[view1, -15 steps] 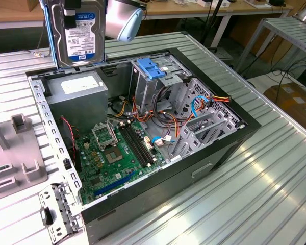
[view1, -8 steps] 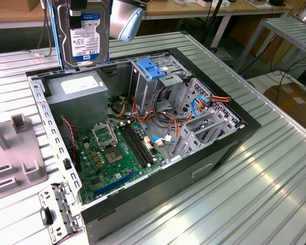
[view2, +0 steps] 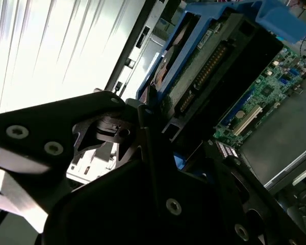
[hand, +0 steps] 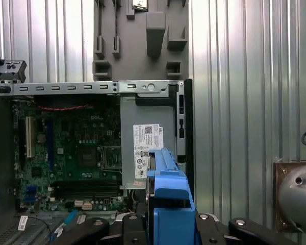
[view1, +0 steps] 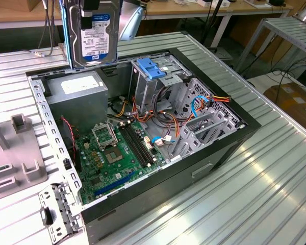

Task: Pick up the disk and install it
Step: 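Pick up the disk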

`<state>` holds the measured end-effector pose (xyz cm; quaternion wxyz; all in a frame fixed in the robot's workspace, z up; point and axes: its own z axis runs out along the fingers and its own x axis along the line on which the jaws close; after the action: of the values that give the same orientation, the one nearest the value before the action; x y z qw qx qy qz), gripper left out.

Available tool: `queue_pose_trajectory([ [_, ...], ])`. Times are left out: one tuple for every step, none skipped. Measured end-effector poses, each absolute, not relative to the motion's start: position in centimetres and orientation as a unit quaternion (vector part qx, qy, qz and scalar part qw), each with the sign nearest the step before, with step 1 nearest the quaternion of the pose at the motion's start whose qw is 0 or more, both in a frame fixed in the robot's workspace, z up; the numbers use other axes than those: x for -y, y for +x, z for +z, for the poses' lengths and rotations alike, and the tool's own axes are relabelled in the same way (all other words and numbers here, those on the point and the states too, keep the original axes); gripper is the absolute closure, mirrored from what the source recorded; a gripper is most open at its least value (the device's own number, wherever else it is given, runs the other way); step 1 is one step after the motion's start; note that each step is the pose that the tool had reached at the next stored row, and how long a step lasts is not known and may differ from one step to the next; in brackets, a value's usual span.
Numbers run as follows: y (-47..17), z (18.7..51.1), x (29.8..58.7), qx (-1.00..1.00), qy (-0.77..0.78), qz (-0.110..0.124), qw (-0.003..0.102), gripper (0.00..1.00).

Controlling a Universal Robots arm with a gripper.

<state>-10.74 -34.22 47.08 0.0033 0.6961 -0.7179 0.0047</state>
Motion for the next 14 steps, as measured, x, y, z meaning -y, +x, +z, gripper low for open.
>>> queue_pose_trajectory([
  [-9.5,47.1,34.5,0.718,0.696,0.005,0.003,0.64],
  [-8.8,47.1,34.7,0.718,0.696,0.005,0.003,0.64],
  [-8.8,47.0,34.7,0.718,0.696,0.005,0.003,0.64],
  [-8.7,47.0,34.8,0.718,0.696,0.005,0.003,0.64],
  [-8.6,47.0,34.8,0.718,0.696,0.005,0.003,0.64],
  [-8.5,47.0,34.8,0.718,0.696,0.005,0.003,0.64],
  [-8.4,47.0,34.9,0.718,0.696,0.005,0.003,0.64],
  [-8.3,47.0,34.9,0.718,0.696,0.005,0.003,0.64],
  [-8.2,47.0,34.9,0.718,0.696,0.005,0.003,0.64],
  [-8.1,47.0,35.0,0.718,0.696,0.005,0.003,0.64],
  [-7.9,47.0,35.0,0.718,0.696,0.005,0.003,0.64],
  [-7.8,47.0,35.1,0.718,0.696,0.005,0.003,0.64],
  [-7.8,47.0,35.1,0.718,0.696,0.005,0.003,0.64],
  [-7.7,47.0,35.1,0.718,0.696,0.005,0.003,0.64],
])
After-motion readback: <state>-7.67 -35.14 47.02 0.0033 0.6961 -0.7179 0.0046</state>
